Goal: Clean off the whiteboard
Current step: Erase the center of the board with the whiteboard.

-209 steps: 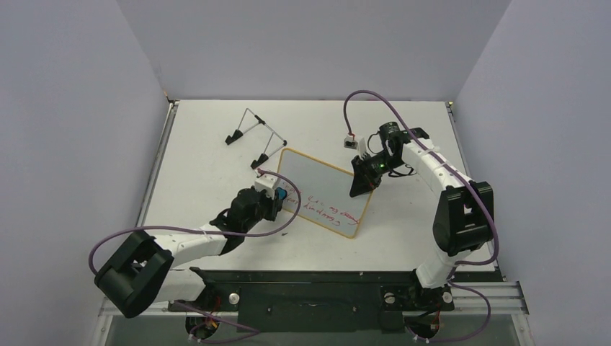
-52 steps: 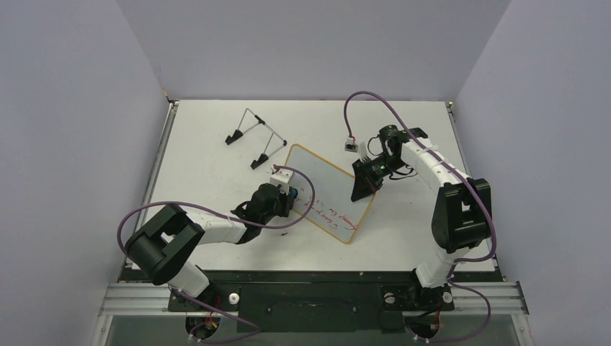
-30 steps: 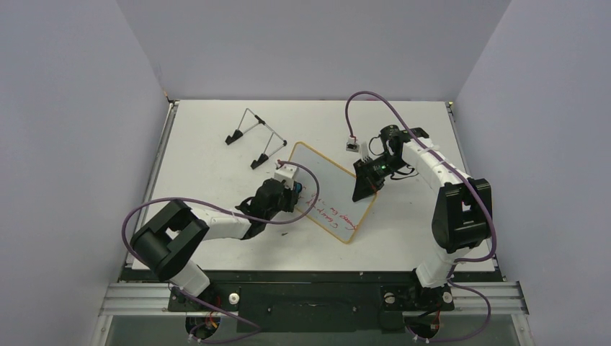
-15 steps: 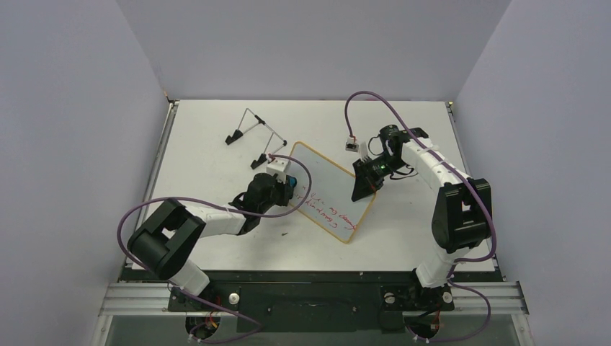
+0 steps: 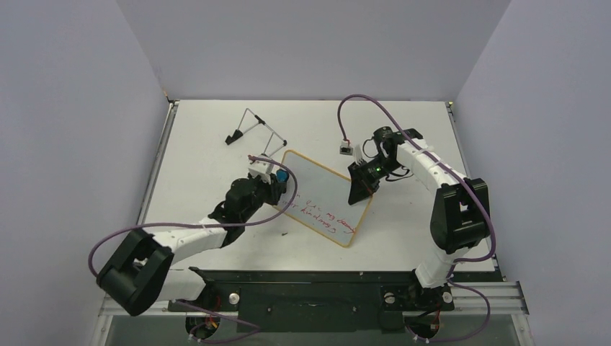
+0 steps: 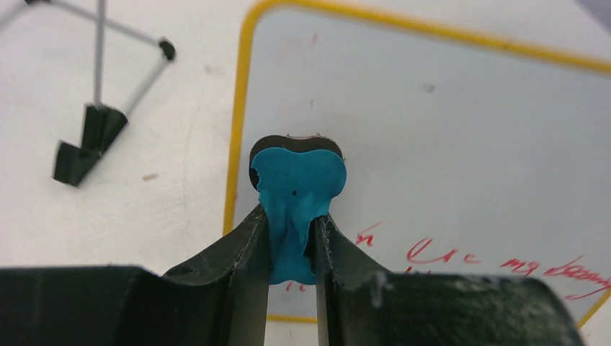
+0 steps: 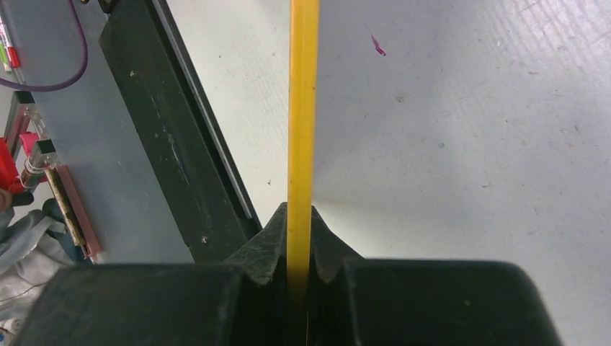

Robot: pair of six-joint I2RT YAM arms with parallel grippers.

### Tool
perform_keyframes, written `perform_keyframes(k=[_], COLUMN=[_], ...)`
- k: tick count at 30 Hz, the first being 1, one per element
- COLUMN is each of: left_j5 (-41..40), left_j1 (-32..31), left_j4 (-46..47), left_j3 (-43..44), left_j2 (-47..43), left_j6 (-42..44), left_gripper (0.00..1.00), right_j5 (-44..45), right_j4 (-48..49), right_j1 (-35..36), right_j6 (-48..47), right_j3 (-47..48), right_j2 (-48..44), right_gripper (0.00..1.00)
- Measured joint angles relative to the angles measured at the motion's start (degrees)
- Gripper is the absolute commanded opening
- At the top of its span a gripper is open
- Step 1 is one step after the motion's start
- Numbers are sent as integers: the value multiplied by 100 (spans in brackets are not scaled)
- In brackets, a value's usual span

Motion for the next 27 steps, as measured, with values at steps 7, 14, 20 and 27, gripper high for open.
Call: perform_keyframes(k=[7, 14, 20, 27], left_j5=[457, 782, 811, 643], left_j1=[387, 363, 374, 450], left_j4=[-629, -1497, -1628, -1217], left_j3=[-26, -164, -173, -175], left_j2=[-1281, -1296, -1169, -455], left_j6=[44, 70, 348, 629], left_gripper=[0, 0, 0, 0], right_j5=[-9, 439, 1016, 1091], right_j4=[-28, -208, -249, -258], right_j1=[37, 326, 603, 625], right_j6=[-61, -199, -544, -632], right_j3=[0, 393, 966, 973], right_j2=[0, -4, -4, -4], right_gripper=[0, 0, 0, 0])
